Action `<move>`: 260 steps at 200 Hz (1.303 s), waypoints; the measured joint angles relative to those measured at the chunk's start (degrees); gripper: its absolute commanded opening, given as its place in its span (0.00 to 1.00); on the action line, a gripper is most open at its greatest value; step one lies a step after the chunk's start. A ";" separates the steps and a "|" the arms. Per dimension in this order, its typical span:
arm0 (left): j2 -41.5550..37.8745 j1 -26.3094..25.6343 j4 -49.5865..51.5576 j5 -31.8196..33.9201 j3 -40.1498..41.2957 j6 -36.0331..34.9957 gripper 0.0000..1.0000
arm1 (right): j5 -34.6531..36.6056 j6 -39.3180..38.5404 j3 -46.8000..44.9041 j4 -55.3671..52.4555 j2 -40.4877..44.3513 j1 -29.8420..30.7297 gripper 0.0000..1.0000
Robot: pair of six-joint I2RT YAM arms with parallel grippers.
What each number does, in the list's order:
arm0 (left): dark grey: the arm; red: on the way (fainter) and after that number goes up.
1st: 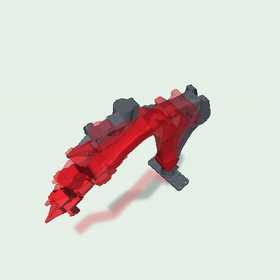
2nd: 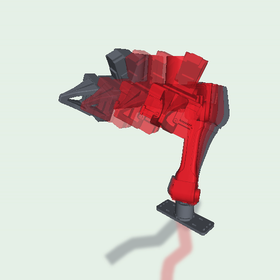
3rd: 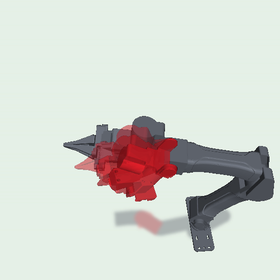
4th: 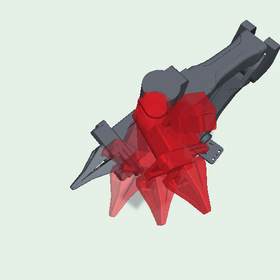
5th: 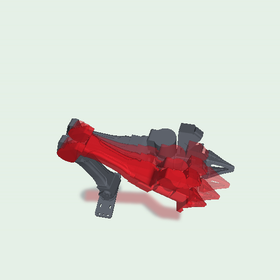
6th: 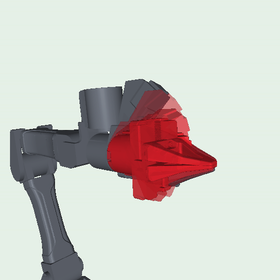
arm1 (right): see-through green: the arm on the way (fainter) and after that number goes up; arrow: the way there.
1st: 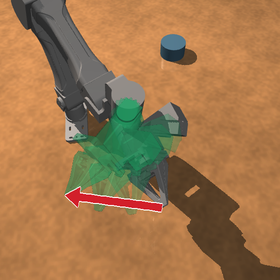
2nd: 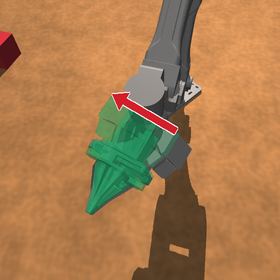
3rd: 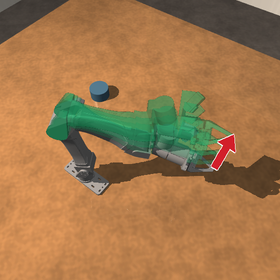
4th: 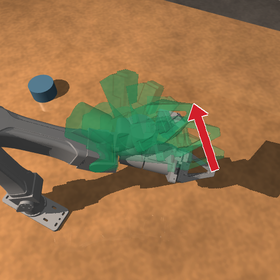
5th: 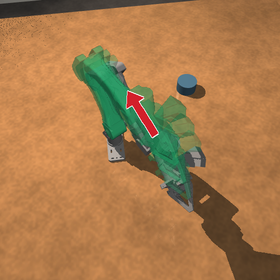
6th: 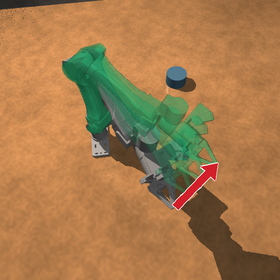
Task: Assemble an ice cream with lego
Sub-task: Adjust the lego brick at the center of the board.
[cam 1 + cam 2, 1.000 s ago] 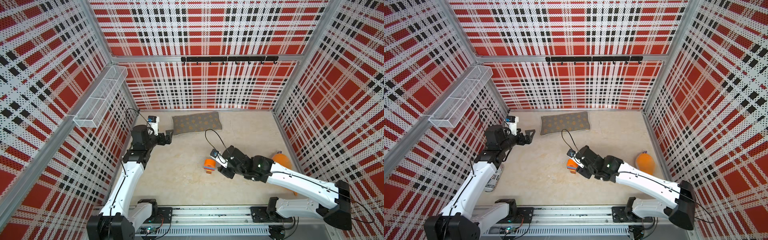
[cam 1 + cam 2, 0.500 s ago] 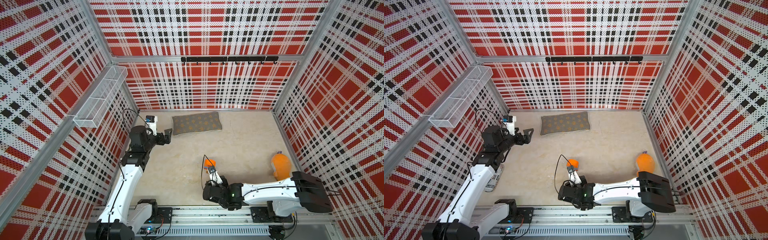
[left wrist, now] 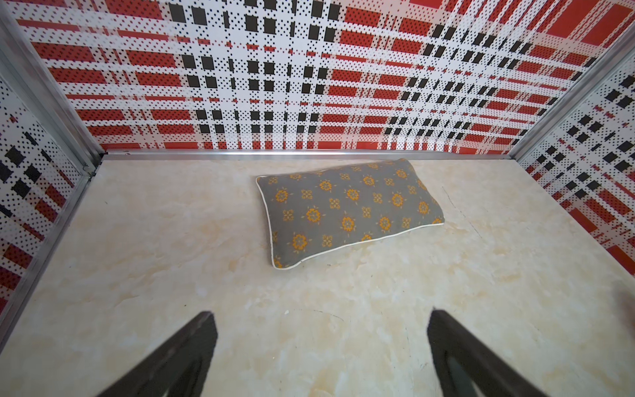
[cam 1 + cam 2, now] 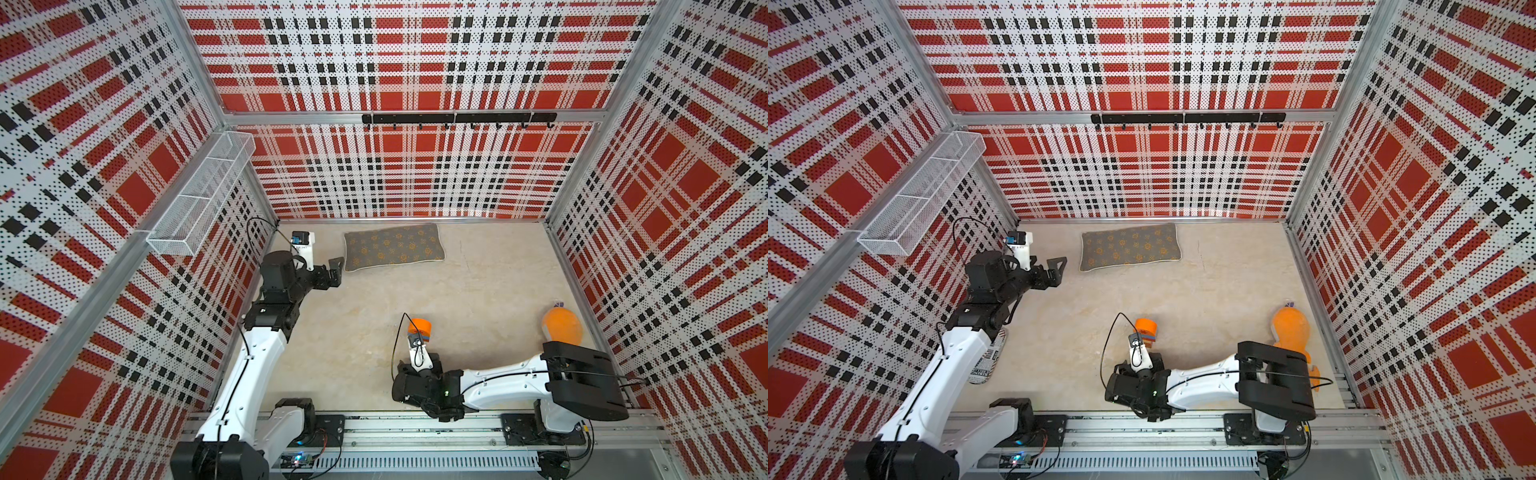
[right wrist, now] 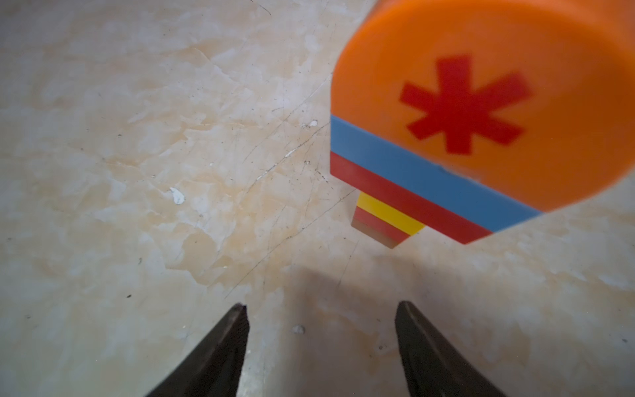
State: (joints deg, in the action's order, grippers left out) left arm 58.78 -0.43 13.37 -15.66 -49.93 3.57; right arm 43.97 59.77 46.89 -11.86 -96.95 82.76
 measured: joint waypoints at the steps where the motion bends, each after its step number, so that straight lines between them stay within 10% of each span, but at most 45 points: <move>1: 0.02 0.00 0.00 0.00 0.00 0.00 0.99 | 0.02 0.11 0.04 -0.09 -0.11 0.00 0.73; 260: 0.74 -3.10 0.00 3.08 0.00 -1.05 0.99 | 14.38 7.63 1.77 12.76 -15.96 -5.03 0.72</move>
State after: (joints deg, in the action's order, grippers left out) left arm 59.53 -3.53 13.37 -12.58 -49.93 2.52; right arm 58.35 67.40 48.66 0.91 -112.90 77.73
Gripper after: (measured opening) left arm 0.990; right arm 0.730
